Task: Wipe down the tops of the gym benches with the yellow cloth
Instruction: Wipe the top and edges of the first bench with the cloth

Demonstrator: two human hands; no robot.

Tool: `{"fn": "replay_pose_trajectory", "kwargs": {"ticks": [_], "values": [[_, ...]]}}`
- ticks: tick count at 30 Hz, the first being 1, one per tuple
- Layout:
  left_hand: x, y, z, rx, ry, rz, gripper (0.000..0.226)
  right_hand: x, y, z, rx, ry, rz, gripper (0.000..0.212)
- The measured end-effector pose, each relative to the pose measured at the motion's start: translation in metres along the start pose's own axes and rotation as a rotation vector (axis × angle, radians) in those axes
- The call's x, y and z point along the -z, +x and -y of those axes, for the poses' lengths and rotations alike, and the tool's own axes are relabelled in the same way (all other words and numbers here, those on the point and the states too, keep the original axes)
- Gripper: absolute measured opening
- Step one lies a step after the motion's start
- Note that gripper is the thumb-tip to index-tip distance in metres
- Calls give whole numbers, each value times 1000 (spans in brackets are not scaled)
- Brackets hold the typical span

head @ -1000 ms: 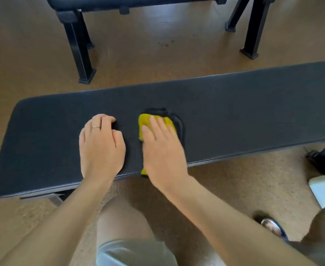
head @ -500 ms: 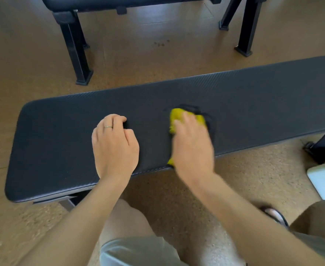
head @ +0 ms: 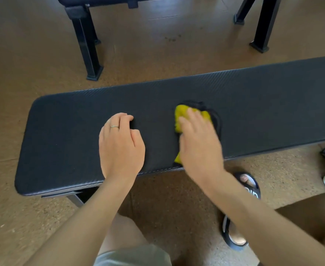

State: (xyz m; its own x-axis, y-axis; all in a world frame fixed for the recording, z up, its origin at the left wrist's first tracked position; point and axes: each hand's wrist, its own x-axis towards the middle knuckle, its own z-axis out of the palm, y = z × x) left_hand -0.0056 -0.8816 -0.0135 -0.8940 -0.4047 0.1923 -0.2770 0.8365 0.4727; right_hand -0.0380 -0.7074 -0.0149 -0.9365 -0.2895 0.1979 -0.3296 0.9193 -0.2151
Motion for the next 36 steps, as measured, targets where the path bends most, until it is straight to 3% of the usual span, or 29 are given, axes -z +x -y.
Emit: {"fn": "replay_pose_trajectory", "kwargs": {"ticks": [3, 5, 10, 16, 20, 23, 28, 34, 36], "values": [[0, 0, 1, -9, 4, -1, 48, -6, -20, 41, 219, 83, 121, 49], [-1, 0, 3, -1, 9, -1, 48, 0, -16, 25, 280, 90, 158, 46], [0, 0, 0, 6, 33, -1, 50, 24, -29, -43, 235, 79, 140, 48], [-1, 1, 0, 5, 69, 8, 47, 2, 48, -19, 334, 151, 157, 37], [-2, 1, 1, 1, 81, 2, 46, -19, 124, 5, 230, 141, 170, 37], [-3, 1, -1, 7, 86, -2, 45, -21, 103, 18, 292, 110, 110, 41], [-1, 1, 0, 9, 65, 4, 44, -19, 62, 32, 473, 225, 209, 44], [0, 1, -2, 41, 27, -8, 46, -29, 132, 31, 451, 200, 197, 33], [0, 0, -3, 54, 14, -12, 47, -15, 139, -2, 313, 162, 119, 24]]}}
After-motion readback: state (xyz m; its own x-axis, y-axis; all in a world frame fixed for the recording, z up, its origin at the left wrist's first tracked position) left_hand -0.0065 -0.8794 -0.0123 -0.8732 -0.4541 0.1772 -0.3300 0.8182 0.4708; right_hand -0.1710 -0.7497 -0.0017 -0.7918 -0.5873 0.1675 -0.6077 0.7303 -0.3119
